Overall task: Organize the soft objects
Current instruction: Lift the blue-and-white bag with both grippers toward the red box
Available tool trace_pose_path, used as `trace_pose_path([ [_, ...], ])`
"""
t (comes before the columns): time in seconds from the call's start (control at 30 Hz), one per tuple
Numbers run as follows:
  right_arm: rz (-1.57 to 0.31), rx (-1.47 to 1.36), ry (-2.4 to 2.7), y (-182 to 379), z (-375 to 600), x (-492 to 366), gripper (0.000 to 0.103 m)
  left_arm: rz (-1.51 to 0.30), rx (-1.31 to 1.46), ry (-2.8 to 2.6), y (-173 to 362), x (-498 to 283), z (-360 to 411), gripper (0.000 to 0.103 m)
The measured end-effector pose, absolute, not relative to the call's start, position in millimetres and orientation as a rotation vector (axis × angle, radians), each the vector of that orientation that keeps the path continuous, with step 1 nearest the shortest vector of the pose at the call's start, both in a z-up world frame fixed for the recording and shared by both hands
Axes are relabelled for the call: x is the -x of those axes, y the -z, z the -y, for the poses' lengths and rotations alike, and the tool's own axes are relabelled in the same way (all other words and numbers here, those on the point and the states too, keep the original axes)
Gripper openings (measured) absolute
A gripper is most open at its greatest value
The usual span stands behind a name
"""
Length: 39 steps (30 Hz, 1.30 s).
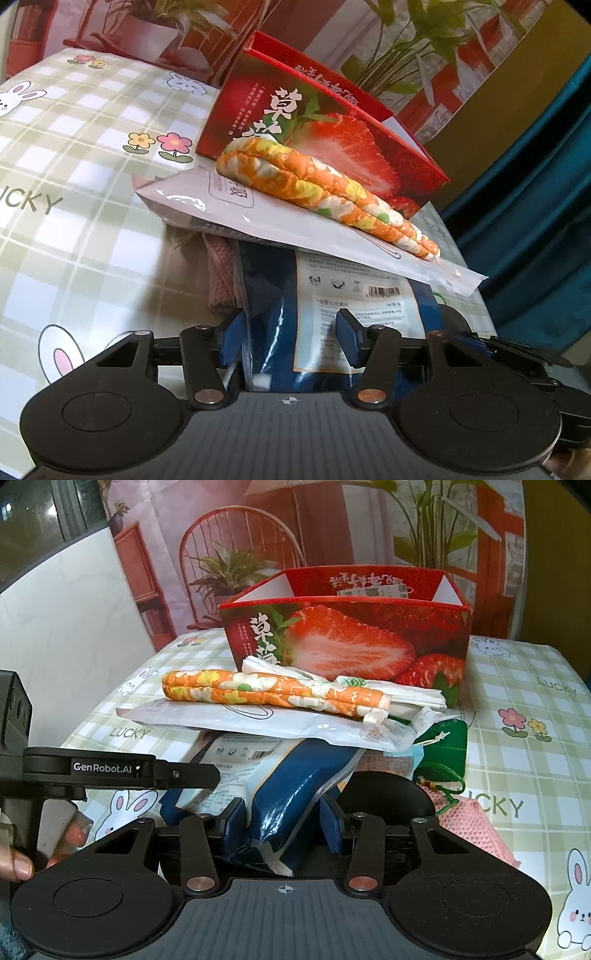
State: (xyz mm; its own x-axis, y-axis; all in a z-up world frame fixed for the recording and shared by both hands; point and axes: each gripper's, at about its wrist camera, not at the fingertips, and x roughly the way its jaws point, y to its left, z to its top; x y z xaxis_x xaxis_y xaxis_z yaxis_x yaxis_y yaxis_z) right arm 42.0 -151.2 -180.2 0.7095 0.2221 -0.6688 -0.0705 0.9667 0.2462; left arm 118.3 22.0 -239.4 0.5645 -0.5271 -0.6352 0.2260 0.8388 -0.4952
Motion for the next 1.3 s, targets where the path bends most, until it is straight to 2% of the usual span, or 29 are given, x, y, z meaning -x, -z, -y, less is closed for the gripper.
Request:
trace_pose_path([
  [0.23, -0.752, -0.214, -0.164, 180.3, 150.2, -40.9, 0.041, -0.831, 0.357, 0.492, 235.8, -108.6, -18.3, 0.058],
  [0.43, -0.736, -0.224, -0.161, 178.9, 151.9, -39.9, 0.04, -0.796, 0.348, 0.508, 230.9, -101.1, -22.6, 0.052],
  [0.67, -0.707, -0.207, -0.169, 172.5, 149.3, -34.9, 0.036, -0.725, 0.31, 0.532, 216.4, -88.6, -22.9, 0.052],
  [0.93, -0.628, -0.151, -0.183, 155.3, 144.8, -23.6, 0.036, -0.651, 0.271, 0.547, 202.2, -72.9, -22.7, 0.052],
  [1.3, -0.607, -0.138, -0.184, 152.1, 144.8, -20.9, 0.036, -0.653, 0.264, 0.548, 201.6, -72.6, -22.1, 0.052],
])
